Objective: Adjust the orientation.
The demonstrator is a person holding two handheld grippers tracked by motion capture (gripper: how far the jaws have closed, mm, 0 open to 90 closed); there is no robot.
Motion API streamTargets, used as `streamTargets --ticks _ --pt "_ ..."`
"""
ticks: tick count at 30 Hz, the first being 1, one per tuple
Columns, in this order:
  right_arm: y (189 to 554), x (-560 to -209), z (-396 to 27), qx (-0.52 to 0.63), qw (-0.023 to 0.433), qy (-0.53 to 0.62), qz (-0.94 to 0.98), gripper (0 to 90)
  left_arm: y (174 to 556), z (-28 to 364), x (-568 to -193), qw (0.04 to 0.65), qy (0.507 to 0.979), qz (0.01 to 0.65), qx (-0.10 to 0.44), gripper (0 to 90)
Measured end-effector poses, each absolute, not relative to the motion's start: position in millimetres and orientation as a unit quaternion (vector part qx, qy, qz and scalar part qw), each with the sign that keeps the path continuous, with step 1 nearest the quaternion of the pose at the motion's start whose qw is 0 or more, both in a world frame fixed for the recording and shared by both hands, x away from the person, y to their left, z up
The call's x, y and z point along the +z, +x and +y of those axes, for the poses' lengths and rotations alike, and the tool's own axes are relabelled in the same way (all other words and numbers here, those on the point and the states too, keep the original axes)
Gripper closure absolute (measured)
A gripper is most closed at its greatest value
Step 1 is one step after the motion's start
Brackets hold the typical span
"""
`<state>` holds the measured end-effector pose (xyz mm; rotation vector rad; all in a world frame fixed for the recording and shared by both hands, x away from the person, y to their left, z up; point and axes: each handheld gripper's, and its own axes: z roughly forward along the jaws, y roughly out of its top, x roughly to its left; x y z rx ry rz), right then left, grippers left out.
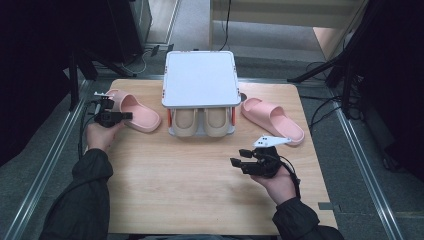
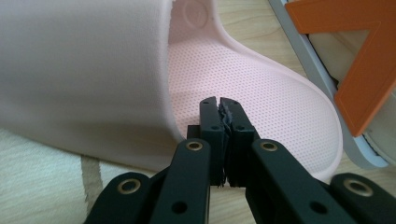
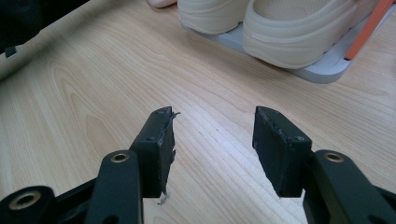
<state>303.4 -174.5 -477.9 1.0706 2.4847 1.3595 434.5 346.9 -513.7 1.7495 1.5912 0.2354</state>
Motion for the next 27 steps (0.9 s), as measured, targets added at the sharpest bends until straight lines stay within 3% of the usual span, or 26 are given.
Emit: streamTargets --ticks 27 --pt "317 -478 -156 0.446 0.042 0.329 0.831 49.1 404 384 -513 0.375 0.661 0.644 0.09 86.1"
